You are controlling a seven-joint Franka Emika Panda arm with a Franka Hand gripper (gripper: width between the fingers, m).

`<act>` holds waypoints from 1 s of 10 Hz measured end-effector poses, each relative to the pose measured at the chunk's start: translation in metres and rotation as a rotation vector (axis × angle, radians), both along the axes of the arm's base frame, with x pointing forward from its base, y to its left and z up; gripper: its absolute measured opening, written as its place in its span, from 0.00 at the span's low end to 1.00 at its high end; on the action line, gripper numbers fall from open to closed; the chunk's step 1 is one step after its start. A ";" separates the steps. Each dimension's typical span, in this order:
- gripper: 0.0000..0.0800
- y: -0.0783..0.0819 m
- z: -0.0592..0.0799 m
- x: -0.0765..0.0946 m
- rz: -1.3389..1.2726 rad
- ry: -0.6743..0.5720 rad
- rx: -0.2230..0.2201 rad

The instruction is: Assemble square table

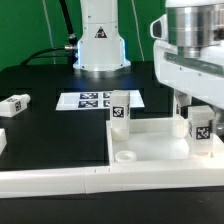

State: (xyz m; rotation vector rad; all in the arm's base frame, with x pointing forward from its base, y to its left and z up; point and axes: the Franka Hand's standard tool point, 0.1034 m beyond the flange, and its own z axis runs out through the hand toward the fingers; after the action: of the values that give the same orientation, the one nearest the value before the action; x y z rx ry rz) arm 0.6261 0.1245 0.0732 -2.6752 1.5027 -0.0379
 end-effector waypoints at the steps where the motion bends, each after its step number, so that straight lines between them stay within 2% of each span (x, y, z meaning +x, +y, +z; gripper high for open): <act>1: 0.77 -0.002 0.000 0.000 0.051 -0.004 -0.003; 3: 0.81 -0.003 0.000 0.000 0.194 -0.011 -0.013; 4: 0.81 -0.004 0.001 0.001 0.305 -0.015 -0.031; 5: 0.81 -0.004 0.004 0.005 0.538 -0.027 -0.072; 6: 0.81 -0.003 0.005 0.006 0.645 -0.033 -0.084; 8: 0.80 -0.004 0.004 0.006 0.601 -0.030 -0.080; 9: 0.53 -0.003 0.004 0.006 0.585 -0.030 -0.078; 10: 0.53 -0.003 0.004 0.006 0.506 -0.028 -0.072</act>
Offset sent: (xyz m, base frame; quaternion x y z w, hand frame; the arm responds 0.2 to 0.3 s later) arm 0.0000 0.0000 0.0000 0.0000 0.0000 -0.1296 0.9916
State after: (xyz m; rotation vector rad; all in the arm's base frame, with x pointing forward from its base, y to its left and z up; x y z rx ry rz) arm 0.6317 0.1216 0.0775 -3.0094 0.7924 -0.1009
